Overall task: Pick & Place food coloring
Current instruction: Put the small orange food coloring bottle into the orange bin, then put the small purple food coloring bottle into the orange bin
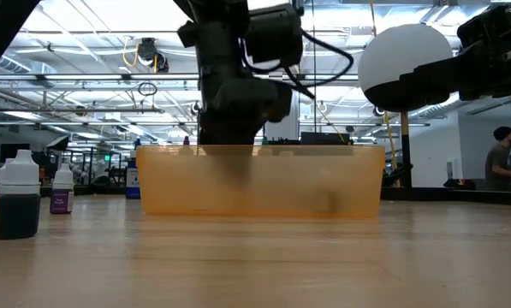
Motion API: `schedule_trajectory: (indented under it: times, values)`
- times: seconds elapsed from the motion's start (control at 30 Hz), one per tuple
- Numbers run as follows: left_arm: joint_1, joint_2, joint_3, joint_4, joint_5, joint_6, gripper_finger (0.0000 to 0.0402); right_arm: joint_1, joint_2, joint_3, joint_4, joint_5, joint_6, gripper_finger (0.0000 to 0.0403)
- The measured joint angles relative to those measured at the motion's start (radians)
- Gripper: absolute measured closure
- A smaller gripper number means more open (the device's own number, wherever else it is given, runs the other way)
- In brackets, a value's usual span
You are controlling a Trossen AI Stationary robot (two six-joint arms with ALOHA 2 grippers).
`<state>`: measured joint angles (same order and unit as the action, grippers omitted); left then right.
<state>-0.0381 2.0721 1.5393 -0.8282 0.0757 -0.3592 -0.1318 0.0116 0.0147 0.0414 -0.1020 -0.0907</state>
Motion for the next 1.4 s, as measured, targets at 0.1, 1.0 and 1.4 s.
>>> schedule_trajectory:
  times: [0.1,1.0,1.4]
  values:
    - [0.006,-0.037,0.000,-0.009,-0.003,-0.024,0.0167,0.000,0.000,0.000,0.000,0.000,0.000,0.0252]
    - [-0.397,-0.492,-0.398,-0.300,-0.342,-0.756,0.0151,0.000,0.000,0.000,0.001,0.000,0.000,0.0252]
    - [-0.386,-0.504,-0.605,-0.013,-0.260,-0.748,0.0151,0.000,0.000,0.000,0.000,0.000,0.000,0.0252]
